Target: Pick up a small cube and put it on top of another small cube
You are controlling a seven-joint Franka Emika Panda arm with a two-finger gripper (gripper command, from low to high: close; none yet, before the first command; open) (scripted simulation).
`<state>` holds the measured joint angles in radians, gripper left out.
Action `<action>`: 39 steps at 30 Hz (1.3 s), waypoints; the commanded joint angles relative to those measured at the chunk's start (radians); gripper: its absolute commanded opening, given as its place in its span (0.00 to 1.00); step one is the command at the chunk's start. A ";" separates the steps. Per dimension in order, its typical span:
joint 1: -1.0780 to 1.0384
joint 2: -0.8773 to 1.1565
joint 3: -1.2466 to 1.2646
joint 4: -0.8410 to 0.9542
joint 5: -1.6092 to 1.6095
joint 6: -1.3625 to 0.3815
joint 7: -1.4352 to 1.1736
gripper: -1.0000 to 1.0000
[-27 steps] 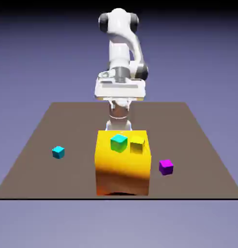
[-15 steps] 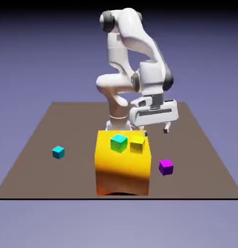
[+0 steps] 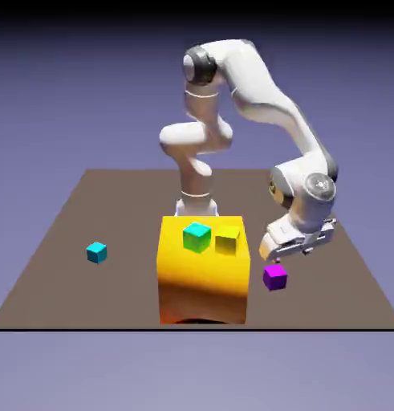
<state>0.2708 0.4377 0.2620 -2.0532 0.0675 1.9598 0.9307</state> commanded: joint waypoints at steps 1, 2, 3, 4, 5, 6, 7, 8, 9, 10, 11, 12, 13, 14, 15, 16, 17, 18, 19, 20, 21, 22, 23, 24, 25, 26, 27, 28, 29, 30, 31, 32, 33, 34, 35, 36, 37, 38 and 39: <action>0.001 0.036 0.003 0.029 -0.003 -0.041 0.015 0.50; 0.002 0.073 0.007 0.057 -0.006 -0.082 0.029 0.50; 0.003 0.109 0.010 0.086 -0.010 -0.124 0.044 0.50; 0.004 0.145 0.014 0.115 -0.013 -0.165 0.058 0.50; -0.014 0.162 0.003 0.132 -0.027 -0.190 0.082 0.50; -0.027 0.162 -0.006 0.133 -0.035 -0.193 0.093 0.50; -0.027 0.162 -0.006 0.133 -0.035 -0.193 0.093 0.50; -0.024 0.176 -0.008 0.105 -0.037 -0.149 0.093 0.50; -0.021 0.191 -0.010 0.076 -0.038 -0.106 0.093 0.50; -0.019 0.206 -0.012 0.047 -0.040 -0.062 0.093 0.50; -0.017 0.216 -0.013 0.028 -0.041 -0.033 0.093 0.50; -0.017 0.216 -0.013 0.028 -0.041 -0.033 0.093 0.00; -0.017 0.216 -0.013 0.028 -0.041 -0.033 0.093 0.00; -0.020 0.201 -0.011 0.056 -0.039 -0.076 0.093 0.00; -0.022 0.186 -0.009 0.085 -0.038 -0.120 0.093 0.00; -0.025 0.172 -0.007 0.114 -0.036 -0.163 0.093 0.00; -0.018 0.157 -0.018 0.135 -0.039 -0.195 0.100 0.00; 0.010 0.143 -0.054 0.140 -0.051 -0.201 0.120 0.00; 0.040 0.127 -0.091 0.140 -0.050 -0.199 0.140 0.00; 0.073 0.107 -0.127 0.133 -0.027 -0.184 0.160 0.00; 0.107 0.087 -0.163 0.126 -0.004 -0.170 0.180 0.00; 0.141 0.067 -0.199 0.119 0.019 -0.155 0.201 0.00; 0.174 0.047 -0.236 0.112 0.041 -0.140 0.221 0.00; 0.208 0.027 -0.272 0.105 0.064 -0.126 0.241 0.00; 0.242 0.007 -0.308 0.098 0.087 -0.111 0.262 0.00; 0.261 -0.012 -0.344 0.106 0.098 -0.120 0.275 0.00; 0.278 -0.031 -0.380 0.116 0.107 -0.133 0.288 0.00; 0.295 -0.051 -0.417 0.126 0.116 -0.145 0.301 0.00; 0.301 -0.069 -0.453 0.148 0.115 -0.176 0.309 0.00; 0.303 -0.088 -0.489 0.174 0.112 -0.213 0.316 0.00; 0.306 -0.106 -0.525 0.199 0.109 -0.250 0.322 0.00; 0.308 -0.125 -0.562 0.225 0.105 -0.287 0.329 0.00; 0.298 -0.135 -0.583 0.252 0.093 -0.329 0.327 0.00; 0.281 -0.142 -0.597 0.280 0.077 -0.372 0.322 0.00; 0.263 -0.148 -0.610 0.308 0.061 -0.416 0.316 0.00; 0.230 -0.146 -0.605 0.336 0.049 -0.459 0.299 0.00; 0.195 -0.142 -0.593 0.359 0.042 -0.495 0.281 0.00; 0.159 -0.136 -0.574 0.378 0.041 -0.524 0.260 0.00; 0.123 -0.129 -0.555 0.396 0.039 -0.553 0.239 0.00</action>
<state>0.3938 0.3083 -0.2935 -1.6573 0.1085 1.4070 1.1703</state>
